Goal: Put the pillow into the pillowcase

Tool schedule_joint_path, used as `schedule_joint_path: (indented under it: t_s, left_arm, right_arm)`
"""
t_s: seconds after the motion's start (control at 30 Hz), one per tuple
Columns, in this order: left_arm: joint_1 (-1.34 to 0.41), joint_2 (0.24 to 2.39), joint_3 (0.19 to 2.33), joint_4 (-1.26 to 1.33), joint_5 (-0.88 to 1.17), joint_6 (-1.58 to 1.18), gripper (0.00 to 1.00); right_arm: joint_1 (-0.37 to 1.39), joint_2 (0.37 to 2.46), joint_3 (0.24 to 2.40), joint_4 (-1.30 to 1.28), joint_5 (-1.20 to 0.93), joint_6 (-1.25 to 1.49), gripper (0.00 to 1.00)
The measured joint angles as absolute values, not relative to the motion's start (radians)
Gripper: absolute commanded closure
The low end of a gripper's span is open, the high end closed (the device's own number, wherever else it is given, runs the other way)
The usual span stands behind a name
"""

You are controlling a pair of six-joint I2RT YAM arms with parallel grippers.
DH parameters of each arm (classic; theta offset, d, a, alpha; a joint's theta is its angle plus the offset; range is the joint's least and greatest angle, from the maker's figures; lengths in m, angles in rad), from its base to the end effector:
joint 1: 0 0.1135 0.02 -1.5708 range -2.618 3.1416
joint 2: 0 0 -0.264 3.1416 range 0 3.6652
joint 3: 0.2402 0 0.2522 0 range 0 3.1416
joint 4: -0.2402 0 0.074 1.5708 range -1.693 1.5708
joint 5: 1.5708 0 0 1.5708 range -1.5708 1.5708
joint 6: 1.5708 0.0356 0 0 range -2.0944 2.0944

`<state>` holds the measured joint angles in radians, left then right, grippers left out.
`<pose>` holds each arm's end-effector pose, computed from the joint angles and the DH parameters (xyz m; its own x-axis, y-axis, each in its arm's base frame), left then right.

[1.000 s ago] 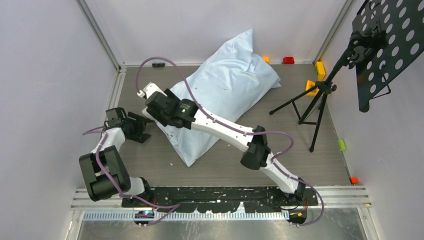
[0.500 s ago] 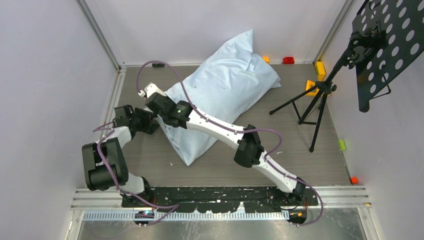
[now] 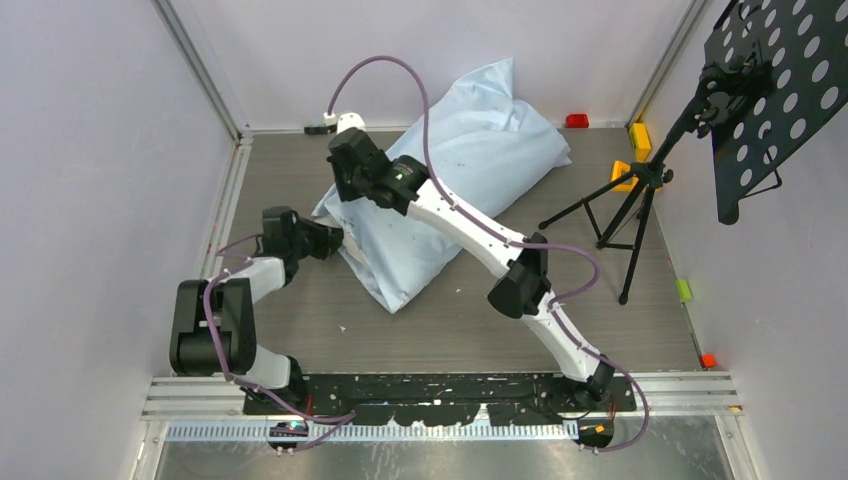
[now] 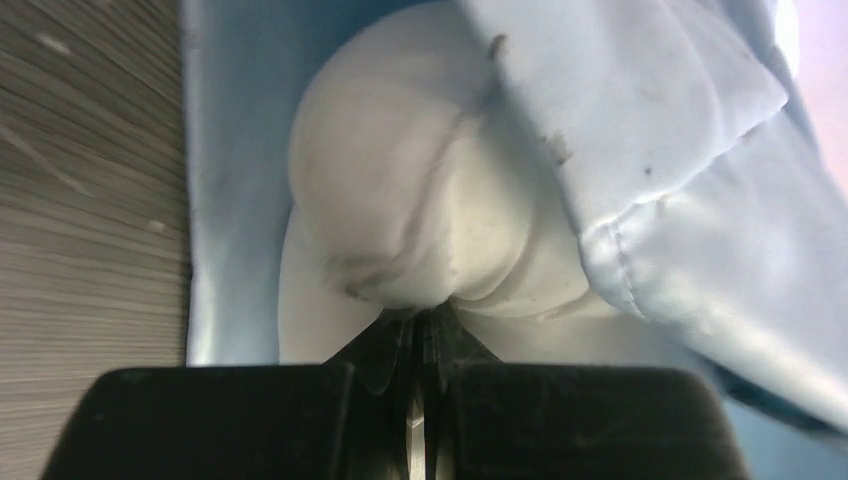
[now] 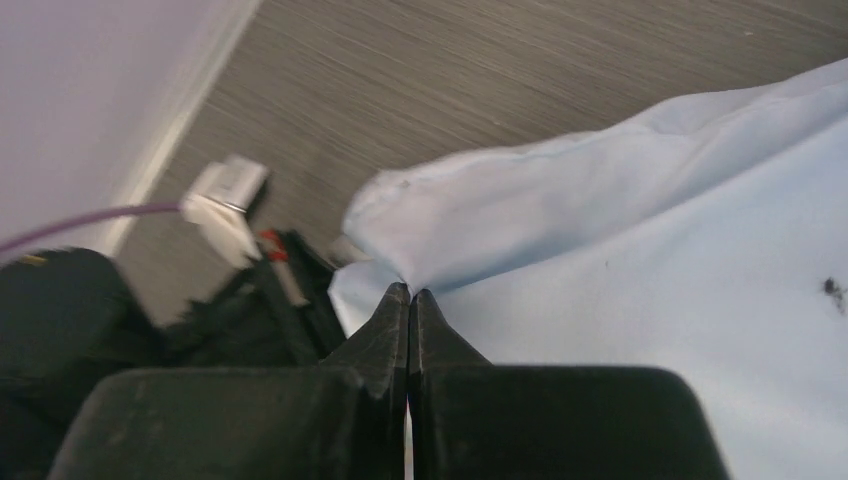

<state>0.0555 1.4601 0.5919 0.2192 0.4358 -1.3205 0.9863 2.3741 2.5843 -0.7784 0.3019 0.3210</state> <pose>0.2800 0.0005 0.1635 -0.4261 -0.9033 0.0499 -0.5139 0.1963 -0.8351 0.3002 0.4346 0.3485 -0.4894 -0.1937 -0.8503 -0.5307 0.8399 0.1141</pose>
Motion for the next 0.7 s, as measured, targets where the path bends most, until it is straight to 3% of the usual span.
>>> schedule_joint_path:
  t_s: [0.17,0.37,0.47,0.6,0.7]
  left_arm:
    - [-0.058,1.46,0.609,0.227,0.407,-1.345,1.0]
    - [-0.068,1.512,0.673,0.221,0.389,-1.353,0.98]
    - [-0.068,1.533,0.68,0.22,0.393,-1.352,0.93]
    - [-0.068,1.534,0.685,0.208,0.403,-1.322,0.81]
    - [-0.067,1.522,0.691,0.147,0.403,-1.272,0.73]
  right_arm:
    - [0.975,2.345,2.62,-0.775,0.195,0.428,1.0]
    - [0.995,2.33,2.571,-0.759,0.167,0.476,1.0]
    - [0.994,2.314,2.505,-0.756,0.168,0.484,0.83]
    - [0.991,2.313,2.488,-0.784,0.173,0.477,0.51]
    - [0.993,2.31,2.511,-0.81,0.186,0.447,0.43]
